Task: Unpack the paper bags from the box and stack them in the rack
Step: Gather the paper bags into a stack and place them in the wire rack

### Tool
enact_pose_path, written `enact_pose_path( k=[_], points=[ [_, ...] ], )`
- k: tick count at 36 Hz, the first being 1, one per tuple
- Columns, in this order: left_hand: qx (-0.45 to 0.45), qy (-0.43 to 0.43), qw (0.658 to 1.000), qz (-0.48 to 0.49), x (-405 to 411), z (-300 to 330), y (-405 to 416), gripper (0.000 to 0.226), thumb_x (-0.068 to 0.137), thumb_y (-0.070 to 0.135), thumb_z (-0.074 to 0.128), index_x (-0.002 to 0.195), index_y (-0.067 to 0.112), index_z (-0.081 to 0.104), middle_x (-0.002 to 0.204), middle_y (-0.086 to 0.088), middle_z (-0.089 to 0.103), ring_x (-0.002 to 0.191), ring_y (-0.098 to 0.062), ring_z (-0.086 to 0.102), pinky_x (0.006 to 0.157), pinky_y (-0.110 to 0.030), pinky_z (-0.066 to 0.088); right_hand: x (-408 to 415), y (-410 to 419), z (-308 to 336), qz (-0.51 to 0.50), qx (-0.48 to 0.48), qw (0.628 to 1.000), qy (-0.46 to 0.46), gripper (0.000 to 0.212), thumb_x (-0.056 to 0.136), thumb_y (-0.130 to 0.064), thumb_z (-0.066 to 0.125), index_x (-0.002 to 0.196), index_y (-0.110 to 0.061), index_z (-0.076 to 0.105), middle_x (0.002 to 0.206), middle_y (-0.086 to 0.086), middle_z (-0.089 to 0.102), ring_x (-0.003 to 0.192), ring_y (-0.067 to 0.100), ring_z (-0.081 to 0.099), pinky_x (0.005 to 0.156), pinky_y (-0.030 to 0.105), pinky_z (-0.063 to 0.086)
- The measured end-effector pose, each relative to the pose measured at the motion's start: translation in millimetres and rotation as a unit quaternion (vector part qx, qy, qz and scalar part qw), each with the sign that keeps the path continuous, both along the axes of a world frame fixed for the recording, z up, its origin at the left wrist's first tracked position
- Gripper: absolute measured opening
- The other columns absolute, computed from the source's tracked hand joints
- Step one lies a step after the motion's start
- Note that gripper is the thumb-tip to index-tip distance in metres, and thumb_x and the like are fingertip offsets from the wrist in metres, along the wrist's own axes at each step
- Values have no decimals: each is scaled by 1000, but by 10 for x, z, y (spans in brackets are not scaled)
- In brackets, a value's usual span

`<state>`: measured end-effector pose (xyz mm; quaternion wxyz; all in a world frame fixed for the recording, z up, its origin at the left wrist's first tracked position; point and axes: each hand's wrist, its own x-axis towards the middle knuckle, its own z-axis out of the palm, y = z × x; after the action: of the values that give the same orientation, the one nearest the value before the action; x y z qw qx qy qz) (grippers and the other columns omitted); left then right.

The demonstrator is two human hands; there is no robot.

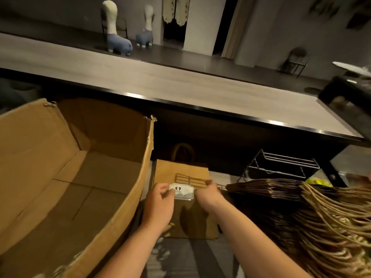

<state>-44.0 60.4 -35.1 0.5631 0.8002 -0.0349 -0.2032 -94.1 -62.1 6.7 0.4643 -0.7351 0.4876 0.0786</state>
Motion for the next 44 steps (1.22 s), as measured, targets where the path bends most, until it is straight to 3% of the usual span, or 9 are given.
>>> enact_pose_path(
  k=[4, 10, 17, 20, 24, 31, 37, 41, 44],
  points=[
    [81, 28, 996, 4, 38, -228, 20, 41, 94, 34, 55, 134, 25, 47, 137, -2, 49, 121, -23, 50, 97, -36, 45, -38, -50, -156, -16, 22, 999, 43, 29, 104, -18, 33, 125, -10, 51, 125, 13, 55, 115, 26, 53, 101, 31, 42],
    [135, 45, 990, 3, 125, -451, 16, 57, 91, 23, 53, 145, 29, 33, 139, -3, 44, 122, -29, 47, 101, -50, 44, -52, -166, -527, -31, -19, 999, -15, 11, 93, -19, 46, 87, -25, 52, 93, 3, 57, 101, 27, 58, 84, 36, 49],
    [116, 70, 991, -18, 194, -526, -110, 62, 93, 5, 45, 148, 28, 28, 147, -6, 39, 130, -31, 41, 87, -34, 41, -21, -446, -1241, -67, 16, 998, -14, 55, 77, -40, 50, 129, -21, 49, 121, 7, 60, 106, 29, 58, 89, 40, 52],
    [109, 62, 992, -2, 219, -551, -139, 57, 93, 12, 52, 145, 27, 34, 148, -5, 39, 133, -30, 38, 101, -42, 40, -16, -328, -970, -80, 14, 997, -6, 58, 79, -35, 51, 134, -20, 46, 130, 10, 57, 115, 33, 55, 95, 41, 49],
    [113, 59, 991, 28, 210, -538, -155, 52, 92, 28, 60, 140, 29, 40, 142, -4, 45, 129, -29, 42, 95, -42, 42, 24, -284, -870, -99, 21, 995, 7, 58, 89, -24, 51, 144, -14, 35, 140, 16, 46, 126, 37, 46, 102, 40, 43],
    [128, 72, 988, 57, 222, -587, -126, 50, 86, 37, 62, 132, 26, 46, 129, -3, 53, 118, -30, 49, 98, -49, 45, 58, -274, -957, -137, 46, 989, 14, 68, 75, -34, 49, 138, -10, 43, 136, 16, 49, 120, 36, 48, 99, 41, 46],
    [123, 85, 986, 75, 242, -581, -121, 51, 84, 34, 66, 129, 22, 44, 122, -5, 57, 110, -31, 53, 94, -49, 48, 77, -364, -1008, -167, 79, 983, -2, 57, 73, -33, 53, 124, -7, 57, 118, 16, 60, 97, 32, 59, 67, 28, 46],
    [140, 108, 980, 89, 271, -659, -102, 68, 76, 44, 65, 135, 18, 43, 128, -8, 55, 115, -33, 53, 94, -51, 49, 86, -403, -1157, -186, 84, 979, 0, 59, 65, -34, 54, 117, -8, 64, 113, 15, 64, 98, 32, 62, 86, 35, 53],
    [171, 103, 977, 81, 281, -691, -100, 61, 70, 51, 64, 118, 14, 55, 112, -9, 61, 100, -32, 59, 85, -48, 54, 120, -493, -1382, -186, 74, 980, 7, 59, 61, -32, 54, 113, -7, 66, 109, 16, 66, 94, 32, 64, 85, 38, 56]
  ],
)
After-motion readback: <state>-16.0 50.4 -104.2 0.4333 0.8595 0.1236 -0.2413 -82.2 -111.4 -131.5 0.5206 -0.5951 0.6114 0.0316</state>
